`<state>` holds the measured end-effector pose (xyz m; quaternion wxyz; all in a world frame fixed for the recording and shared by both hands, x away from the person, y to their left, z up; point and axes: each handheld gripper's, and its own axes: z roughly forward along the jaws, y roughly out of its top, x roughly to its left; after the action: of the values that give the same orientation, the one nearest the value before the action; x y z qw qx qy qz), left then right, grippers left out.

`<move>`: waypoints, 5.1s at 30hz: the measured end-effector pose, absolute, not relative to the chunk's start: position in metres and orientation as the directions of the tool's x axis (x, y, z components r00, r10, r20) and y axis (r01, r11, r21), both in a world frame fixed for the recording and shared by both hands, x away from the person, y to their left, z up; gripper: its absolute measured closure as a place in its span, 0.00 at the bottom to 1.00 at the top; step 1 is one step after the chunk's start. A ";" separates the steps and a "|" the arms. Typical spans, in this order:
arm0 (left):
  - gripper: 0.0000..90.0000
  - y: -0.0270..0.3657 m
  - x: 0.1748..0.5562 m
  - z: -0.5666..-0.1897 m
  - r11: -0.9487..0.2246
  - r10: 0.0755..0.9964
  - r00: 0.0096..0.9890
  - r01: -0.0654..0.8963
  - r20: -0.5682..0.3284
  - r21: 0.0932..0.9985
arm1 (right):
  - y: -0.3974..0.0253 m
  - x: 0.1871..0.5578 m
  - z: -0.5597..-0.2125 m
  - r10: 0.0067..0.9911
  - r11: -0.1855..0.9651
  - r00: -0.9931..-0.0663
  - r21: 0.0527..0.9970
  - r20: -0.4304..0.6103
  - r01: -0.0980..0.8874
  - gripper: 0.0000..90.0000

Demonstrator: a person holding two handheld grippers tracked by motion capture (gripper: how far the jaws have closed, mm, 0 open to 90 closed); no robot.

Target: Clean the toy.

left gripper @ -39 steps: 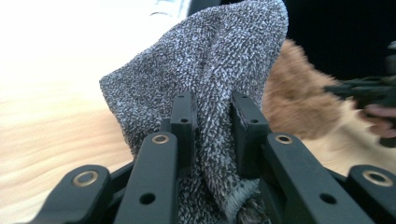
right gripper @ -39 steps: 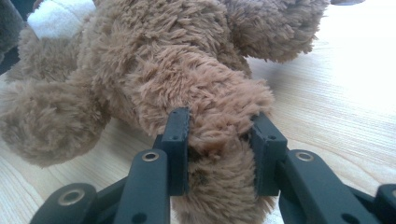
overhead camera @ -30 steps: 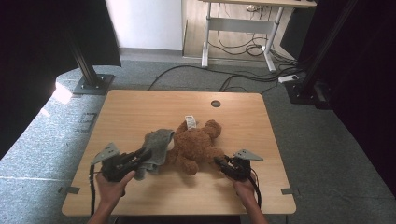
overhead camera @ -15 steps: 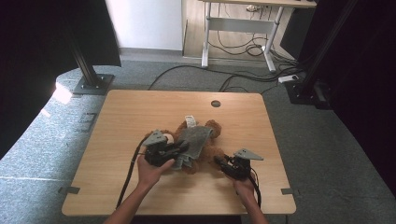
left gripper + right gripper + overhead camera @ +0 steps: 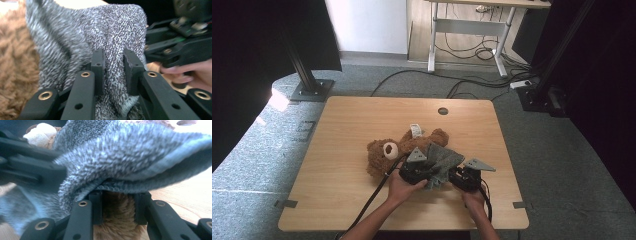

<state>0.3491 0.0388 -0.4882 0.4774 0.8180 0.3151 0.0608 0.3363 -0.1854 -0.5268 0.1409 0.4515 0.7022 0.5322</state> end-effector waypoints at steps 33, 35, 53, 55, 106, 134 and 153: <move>0.82 0.172 0.338 -0.483 -0.197 0.742 0.642 0.488 -0.196 0.851 | -0.186 0.333 -0.527 0.763 0.065 -0.595 0.885 0.253 0.461 0.78; 0.82 0.180 0.334 -0.482 -0.197 0.748 0.637 0.480 -0.185 0.855 | -0.186 0.333 -0.527 0.763 0.064 -0.593 0.884 0.256 0.463 0.78; 0.83 0.235 0.322 -0.490 -0.108 0.829 0.521 0.506 -0.203 0.856 | -0.187 0.333 -0.528 0.767 0.052 -0.586 0.886 0.261 0.462 0.78; 0.83 0.232 0.321 -0.484 -0.095 0.822 0.528 0.499 -0.215 0.861 | -0.186 0.333 -0.528 0.769 0.052 -0.586 0.888 0.257 0.457 0.78; 0.83 0.177 0.337 -0.490 -0.212 0.765 0.621 0.493 -0.171 0.844 | -0.187 0.332 -0.530 0.750 0.073 -0.609 0.884 0.257 0.462 0.79; 0.82 0.248 0.342 -0.513 -0.106 0.836 0.490 0.584 -0.246 0.805 | -0.202 0.327 -0.495 0.755 -0.030 -0.589 0.912 0.288 0.408 0.44; 0.82 0.249 0.346 -0.513 -0.096 0.833 0.487 0.594 -0.262 0.799 | -0.119 0.420 -0.475 0.772 0.141 -0.576 0.812 0.268 0.567 0.21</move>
<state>0.3457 0.2488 -0.5126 0.4608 0.7288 0.4897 0.1295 0.4205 -0.1194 -0.4752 0.1072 0.4479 0.7476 0.4786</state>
